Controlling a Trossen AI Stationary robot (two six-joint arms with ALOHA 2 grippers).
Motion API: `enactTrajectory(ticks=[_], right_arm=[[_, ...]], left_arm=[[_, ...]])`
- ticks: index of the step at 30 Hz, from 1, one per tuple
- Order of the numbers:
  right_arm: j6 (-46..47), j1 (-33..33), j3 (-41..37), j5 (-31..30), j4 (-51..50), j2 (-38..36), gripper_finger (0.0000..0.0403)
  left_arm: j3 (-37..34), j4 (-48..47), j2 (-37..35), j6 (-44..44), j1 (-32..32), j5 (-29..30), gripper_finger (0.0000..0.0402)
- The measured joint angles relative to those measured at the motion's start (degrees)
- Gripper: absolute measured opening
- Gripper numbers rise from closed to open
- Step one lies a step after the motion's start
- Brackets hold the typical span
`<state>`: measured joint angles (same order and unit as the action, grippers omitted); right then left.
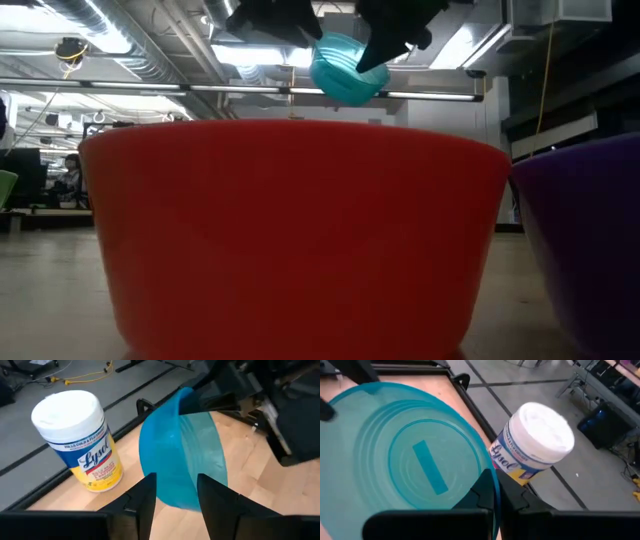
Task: Nest bowls inside each other
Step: Stack the light blue bowl on top of the white bowl
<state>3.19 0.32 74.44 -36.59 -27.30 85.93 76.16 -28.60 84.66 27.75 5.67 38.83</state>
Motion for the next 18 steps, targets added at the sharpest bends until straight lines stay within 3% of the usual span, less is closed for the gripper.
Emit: enactTrajectory(ticks=[7,9,12,15,18], right_arm=[[-0.84,-0.02,0.22,-0.16,2.83,0.00,0.0001],[-0.84,0.21,0.22,-0.21,3.12,0.01,0.0001],[-0.75,1.01,0.21,-0.72,3.23,0.09,0.0001],[-0.67,1.80,0.17,0.49,4.24,-0.22,0.0012],[0.80,2.70,0.18,4.21,7.76,-1.89,0.0050]], left_arm=[[0.01,-0.78,0.00,4.11,-0.88,2.20,0.0130],[0.07,-2.59,0.00,7.02,-1.17,4.01,0.0104],[0.13,-3.71,-0.05,7.65,-1.69,4.54,0.0029],[0.13,-4.57,-0.11,8.71,-1.90,7.48,0.0010],[0.11,-7.77,-0.11,11.21,-1.88,11.27,0.0004]])
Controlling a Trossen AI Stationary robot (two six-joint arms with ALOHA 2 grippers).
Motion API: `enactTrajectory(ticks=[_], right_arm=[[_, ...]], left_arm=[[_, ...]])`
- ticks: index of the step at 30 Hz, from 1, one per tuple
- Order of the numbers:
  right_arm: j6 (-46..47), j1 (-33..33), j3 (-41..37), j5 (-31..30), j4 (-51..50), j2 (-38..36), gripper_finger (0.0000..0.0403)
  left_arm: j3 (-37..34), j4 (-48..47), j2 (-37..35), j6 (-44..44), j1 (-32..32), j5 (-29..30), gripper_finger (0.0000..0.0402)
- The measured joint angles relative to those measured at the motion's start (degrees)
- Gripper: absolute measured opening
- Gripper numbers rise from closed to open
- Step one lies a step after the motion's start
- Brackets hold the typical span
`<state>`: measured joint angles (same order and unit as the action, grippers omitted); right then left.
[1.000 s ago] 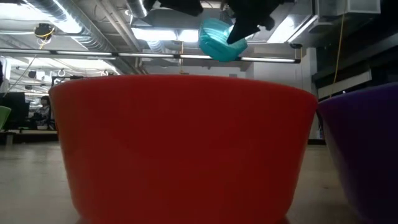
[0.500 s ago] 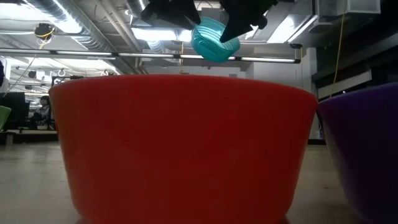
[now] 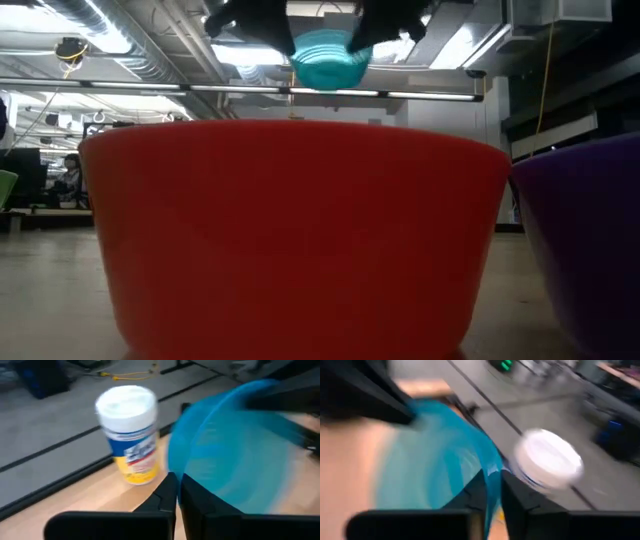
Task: Nest bowls inside each other
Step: Stack the light blue bowl on top of the white bowl
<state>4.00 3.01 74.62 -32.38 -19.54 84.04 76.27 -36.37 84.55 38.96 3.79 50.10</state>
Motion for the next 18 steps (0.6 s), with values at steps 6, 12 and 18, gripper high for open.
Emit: enactTrajectory(ticks=[6,12,18], right_arm=[[2.51,0.84,0.08,12.18,6.77,-5.43,0.0137],[9.51,3.01,0.13,17.61,3.87,-13.64,0.0172],[14.07,11.12,0.12,18.33,0.29,-20.06,0.0160]], left_arm=[[-0.18,-11.83,-1.16,4.97,-1.29,4.87,0.0002],[-0.19,-27.65,-6.41,2.27,-2.86,-6.08,0.0002],[-0.13,-35.39,-16.56,-1.11,2.10,-23.66,0.0002]])
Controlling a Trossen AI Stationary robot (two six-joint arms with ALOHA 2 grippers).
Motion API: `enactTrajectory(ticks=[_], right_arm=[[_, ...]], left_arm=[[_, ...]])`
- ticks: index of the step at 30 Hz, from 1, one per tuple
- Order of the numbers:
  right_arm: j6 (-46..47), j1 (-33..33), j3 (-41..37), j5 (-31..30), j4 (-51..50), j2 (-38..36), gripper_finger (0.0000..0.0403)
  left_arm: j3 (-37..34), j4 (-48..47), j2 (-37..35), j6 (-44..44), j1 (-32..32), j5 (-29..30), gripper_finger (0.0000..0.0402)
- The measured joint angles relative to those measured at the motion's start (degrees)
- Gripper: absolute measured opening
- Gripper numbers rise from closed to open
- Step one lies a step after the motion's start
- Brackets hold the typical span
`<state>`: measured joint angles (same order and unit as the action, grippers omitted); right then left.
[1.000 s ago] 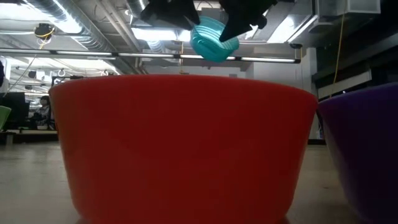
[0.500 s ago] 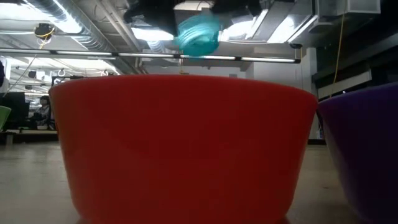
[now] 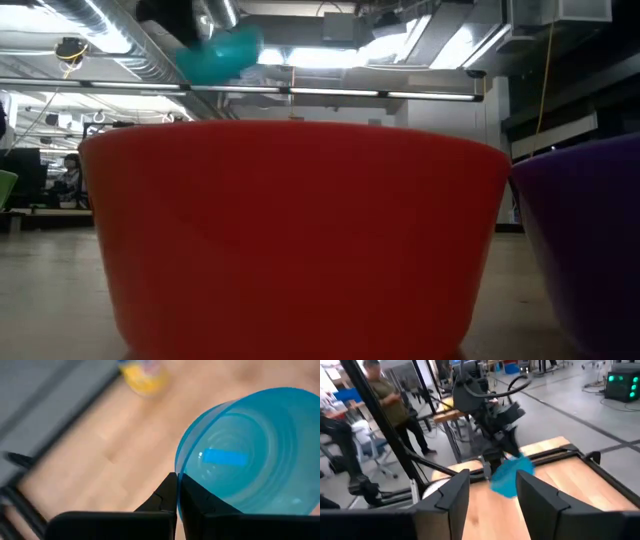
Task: Nest bowls inside each other
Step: Stack the light blue bowl on top of the white bowl
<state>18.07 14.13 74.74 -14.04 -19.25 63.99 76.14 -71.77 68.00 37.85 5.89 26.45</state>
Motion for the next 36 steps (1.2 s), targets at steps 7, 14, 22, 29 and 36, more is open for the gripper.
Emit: enactTrajectory(ticks=[7,14,22,29,36], right_arm=[[2.25,10.90,0.00,-7.10,-0.02,-1.80,0.0132],[5.47,17.54,-0.04,-11.24,0.92,-0.84,0.0118],[5.25,24.07,-0.04,-20.64,5.98,-0.04,0.0132],[3.50,27.73,-0.04,-27.17,9.90,0.09,0.0143],[3.14,28.84,-0.04,-29.09,11.52,0.09,0.0134]], left_arm=[[0.00,-14.03,-4.65,9.15,15.79,-15.59,0.0002],[-0.02,-18.02,-3.40,20.56,33.55,-23.25,0.0002],[-5.77,-10.15,2.07,33.84,49.90,-24.69,0.0002],[-16.69,5.81,6.83,43.16,56.07,-23.66,0.0002],[-21.71,7.83,8.84,47.90,58.38,-22.86,0.0002]])
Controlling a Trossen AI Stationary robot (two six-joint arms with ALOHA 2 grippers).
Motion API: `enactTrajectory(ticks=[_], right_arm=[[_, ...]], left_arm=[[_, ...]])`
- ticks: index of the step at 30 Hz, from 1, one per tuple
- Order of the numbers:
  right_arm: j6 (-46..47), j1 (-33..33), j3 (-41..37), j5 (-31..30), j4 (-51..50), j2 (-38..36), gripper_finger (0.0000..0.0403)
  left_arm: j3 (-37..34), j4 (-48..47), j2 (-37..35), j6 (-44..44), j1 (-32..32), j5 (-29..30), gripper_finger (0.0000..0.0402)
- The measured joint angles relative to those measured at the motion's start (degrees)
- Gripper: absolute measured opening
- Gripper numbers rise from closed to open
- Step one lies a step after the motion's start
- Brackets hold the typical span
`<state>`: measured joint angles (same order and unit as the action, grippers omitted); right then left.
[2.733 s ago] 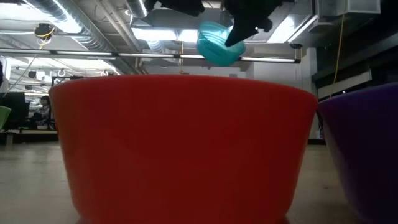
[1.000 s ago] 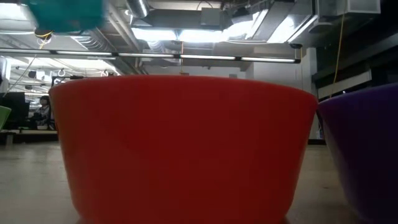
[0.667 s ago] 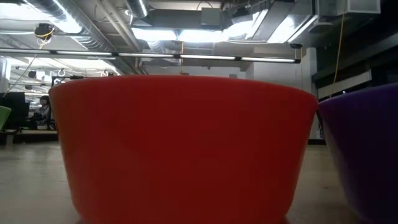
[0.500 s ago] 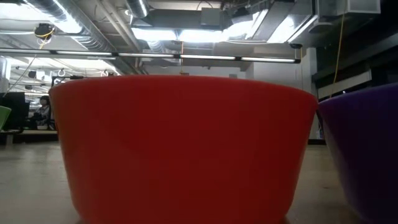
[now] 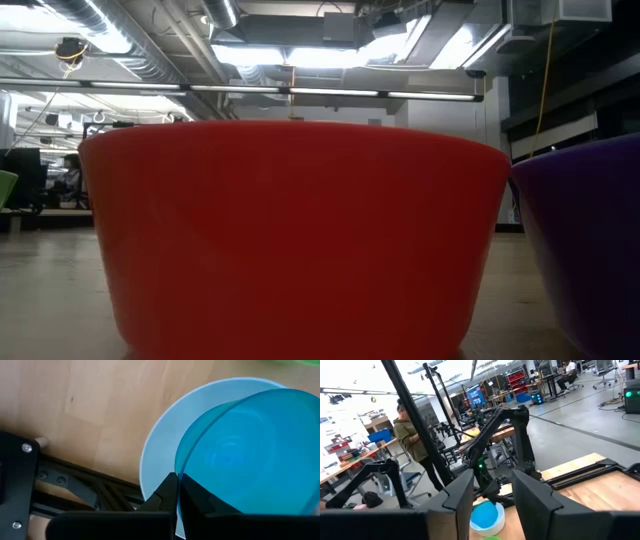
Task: Nest bowls inside each other
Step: Stack the light blue bowl on top of the white bowl, then stack the green bowl on top of the light blue bowl
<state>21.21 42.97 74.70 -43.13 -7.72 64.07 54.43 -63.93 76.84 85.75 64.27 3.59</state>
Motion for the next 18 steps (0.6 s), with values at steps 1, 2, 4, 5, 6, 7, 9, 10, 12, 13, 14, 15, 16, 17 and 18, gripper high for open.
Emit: enactTrajectory(ticks=[1,2,4,5,6,7,9,10,12,13,14,15,16,17,18], right_arm=[[0.13,0.06,0.00,0.01,0.08,0.11,0.0131],[0.22,0.10,0.00,0.03,0.27,0.24,0.0128],[0.24,0.31,0.00,0.23,0.61,0.66,0.0122],[0.24,0.50,0.00,0.35,0.73,0.86,0.0120],[0.20,0.68,0.00,0.31,0.90,1.11,0.0118],[0.03,0.79,0.00,0.33,1.11,1.38,0.0116],[-0.63,1.21,0.00,0.28,1.43,1.98,0.0113],[-0.68,1.48,0.00,-0.09,1.61,2.24,0.0113],[-0.89,1.95,0.00,-1.17,1.71,2.45,0.0112],[-0.89,2.13,0.00,-1.63,1.75,2.45,0.0112],[-0.87,2.30,0.00,-2.22,1.77,2.45,0.0113],[-0.87,2.46,0.00,-2.74,1.77,2.45,0.0114],[-0.89,2.66,0.00,-3.16,1.75,2.47,0.0115],[-0.89,2.88,0.00,-3.61,1.75,2.47,0.0116],[-0.91,3.07,0.00,-4.05,1.77,2.47,0.0117]], left_arm=[[-0.37,0.24,-0.07,0.25,0.33,0.15,0.0002],[-0.73,0.42,-0.10,0.30,0.67,0.14,0.0002],[-1.54,1.75,-0.17,0.30,1.34,-0.62,0.0002],[-2.04,2.52,-0.17,0.24,1.73,-1.49,0.0003],[-2.49,2.90,-0.17,0.04,2.22,-2.24,0.0006],[-2.77,2.67,-0.16,0.04,2.65,-3.02,0.0010],[-3.31,2.16,-0.17,0.55,3.33,-3.83,0.0022],[-3.36,1.81,-0.17,0.70,3.42,-3.69,0.0031],[-3.27,2.09,-0.28,0.97,3.59,-1.40,0.0049],[-3.25,2.40,-0.41,1.15,3.59,-0.01,0.0060],[-3.25,2.63,-0.62,1.47,3.59,1.47,0.0069],[-3.25,2.66,-0.81,1.87,3.57,2.79,0.0080],[-3.25,2.55,-0.96,2.36,3.49,3.65,0.0089],[-3.23,2.35,-1.08,2.76,3.29,4.04,0.0098],[-3.24,2.28,-1.29,2.96,2.95,4.40,0.0106]])
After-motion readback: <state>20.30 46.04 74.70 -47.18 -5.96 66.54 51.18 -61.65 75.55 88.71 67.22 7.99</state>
